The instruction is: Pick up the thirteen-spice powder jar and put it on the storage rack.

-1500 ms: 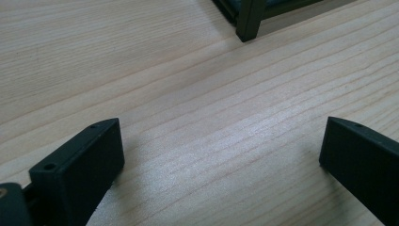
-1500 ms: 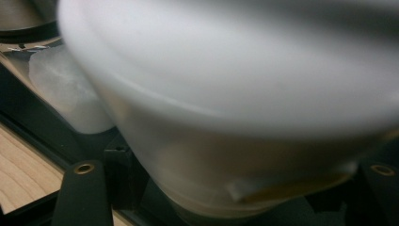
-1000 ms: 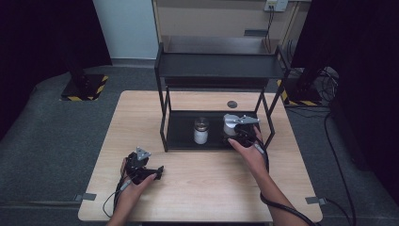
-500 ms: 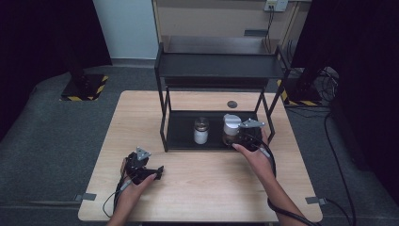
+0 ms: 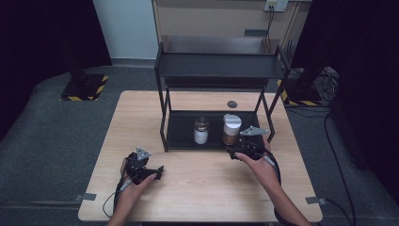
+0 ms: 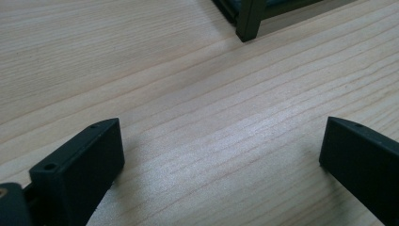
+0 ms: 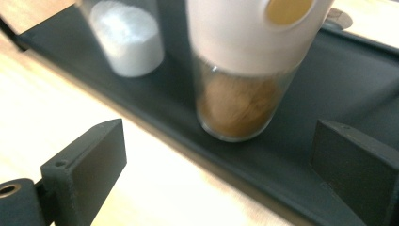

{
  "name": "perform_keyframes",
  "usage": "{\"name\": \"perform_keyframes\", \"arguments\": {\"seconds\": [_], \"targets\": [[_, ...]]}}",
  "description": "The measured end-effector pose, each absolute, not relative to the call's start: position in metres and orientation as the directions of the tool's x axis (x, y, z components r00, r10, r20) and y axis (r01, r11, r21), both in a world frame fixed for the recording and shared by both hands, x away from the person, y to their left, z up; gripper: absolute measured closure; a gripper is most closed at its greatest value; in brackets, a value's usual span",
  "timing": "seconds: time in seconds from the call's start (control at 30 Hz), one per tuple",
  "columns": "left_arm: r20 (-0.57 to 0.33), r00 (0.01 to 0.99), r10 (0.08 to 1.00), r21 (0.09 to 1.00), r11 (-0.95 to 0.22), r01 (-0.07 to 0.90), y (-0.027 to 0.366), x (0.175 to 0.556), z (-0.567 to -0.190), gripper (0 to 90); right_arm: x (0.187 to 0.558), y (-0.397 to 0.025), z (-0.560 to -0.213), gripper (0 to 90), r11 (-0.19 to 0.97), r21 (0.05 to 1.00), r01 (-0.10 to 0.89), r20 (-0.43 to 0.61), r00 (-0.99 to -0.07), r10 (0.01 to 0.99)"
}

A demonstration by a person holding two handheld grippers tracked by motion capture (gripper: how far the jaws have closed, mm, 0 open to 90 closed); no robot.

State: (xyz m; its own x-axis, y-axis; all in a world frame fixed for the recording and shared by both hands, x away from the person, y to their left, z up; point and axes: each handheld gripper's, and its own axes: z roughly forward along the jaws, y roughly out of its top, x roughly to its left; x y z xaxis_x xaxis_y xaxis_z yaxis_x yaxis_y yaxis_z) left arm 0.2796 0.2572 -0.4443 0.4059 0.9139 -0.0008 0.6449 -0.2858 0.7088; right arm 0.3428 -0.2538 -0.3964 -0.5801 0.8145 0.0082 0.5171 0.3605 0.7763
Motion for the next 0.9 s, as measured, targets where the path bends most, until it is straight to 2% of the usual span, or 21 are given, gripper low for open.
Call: {"name": "perform_keyframes", "arguments": {"seconds": [0.57, 0.9], "targets": [[0.0, 0.405, 0.914, 0.709, -0.286, 0.645, 0.257, 0.279, -0.444, 0.0, 0.307, -0.271, -0.407, 5.0, 0.398, 0.762, 0.51, 0.027, -0.639, 0.768], [0.0, 0.405, 0.915, 0.709, -0.285, 0.645, 0.257, 0.279, -0.444, 0.0, 0.296, -0.284, -0.419, 5.1, 0.399, 0.752, 0.525, 0.037, -0.639, 0.769]]}}
